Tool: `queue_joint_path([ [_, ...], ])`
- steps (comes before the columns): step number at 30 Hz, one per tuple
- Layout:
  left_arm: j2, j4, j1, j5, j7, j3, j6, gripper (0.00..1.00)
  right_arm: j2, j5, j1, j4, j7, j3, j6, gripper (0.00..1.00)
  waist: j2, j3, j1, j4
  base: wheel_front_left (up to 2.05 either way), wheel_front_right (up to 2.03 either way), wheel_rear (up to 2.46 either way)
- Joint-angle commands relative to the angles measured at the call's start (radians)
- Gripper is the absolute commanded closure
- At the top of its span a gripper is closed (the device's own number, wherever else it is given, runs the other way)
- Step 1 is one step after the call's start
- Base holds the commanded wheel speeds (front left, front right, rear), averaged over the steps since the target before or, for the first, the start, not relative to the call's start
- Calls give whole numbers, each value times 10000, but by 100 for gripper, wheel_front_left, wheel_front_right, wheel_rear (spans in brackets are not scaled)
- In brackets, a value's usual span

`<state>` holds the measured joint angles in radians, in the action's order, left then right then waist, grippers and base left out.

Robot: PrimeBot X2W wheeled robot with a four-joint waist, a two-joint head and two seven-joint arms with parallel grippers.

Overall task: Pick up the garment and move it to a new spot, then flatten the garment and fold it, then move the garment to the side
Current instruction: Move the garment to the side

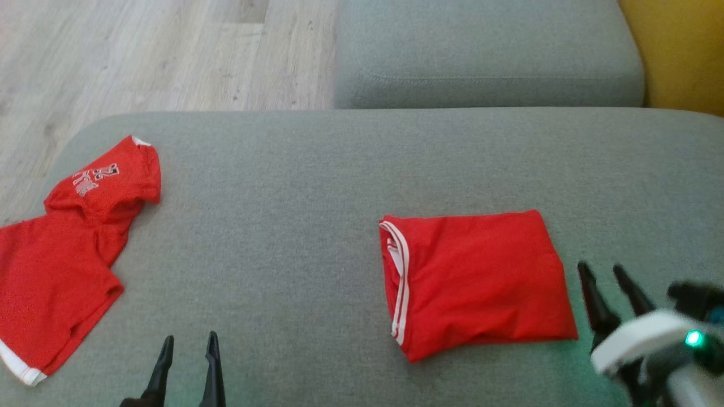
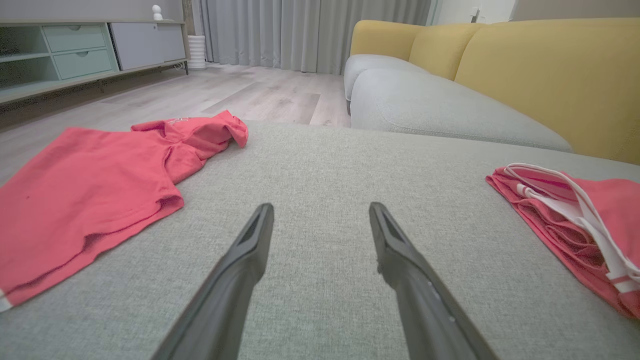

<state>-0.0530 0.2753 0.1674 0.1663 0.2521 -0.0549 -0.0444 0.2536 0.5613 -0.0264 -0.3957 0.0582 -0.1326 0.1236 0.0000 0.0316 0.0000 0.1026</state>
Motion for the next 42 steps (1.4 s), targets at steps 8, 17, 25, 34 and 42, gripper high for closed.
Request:
queue_joint_path([
  [8, 28, -217, -594, -92, 97, 113, -60, 0, 693, 1175, -1461, -18, -3326, 288, 71, 0, 0, -354, 0, 365, 0, 0, 0],
  [17, 28, -130, -950, -83, 97, -141, -64, 0, -30, 1265, -2364, -1904, -4793, 493, 71, 0, 0, -745, 0, 907, 0, 0, 0],
  [25, 28, -281, -1284, 80, 97, -364, 65, 0, 61, 1815, -3125, -2047, -4610, 243, 71, 100, 0, -1253, 0, 520, 0, 0, 0],
  [34, 19, -552, -1927, -222, 97, -469, -58, 0, 1515, 706, -4558, -2655, -3771, 658, 71, 100, 0, -2415, 0, -1039, 0, 0, 0],
  [42, -318, -879, -2966, -711, 97, -704, -350, 0, 3360, -1451, -6233, -4238, -2488, 1926, 71, 100, 0, -3762, 0, -1518, 0, 0, 0],
])
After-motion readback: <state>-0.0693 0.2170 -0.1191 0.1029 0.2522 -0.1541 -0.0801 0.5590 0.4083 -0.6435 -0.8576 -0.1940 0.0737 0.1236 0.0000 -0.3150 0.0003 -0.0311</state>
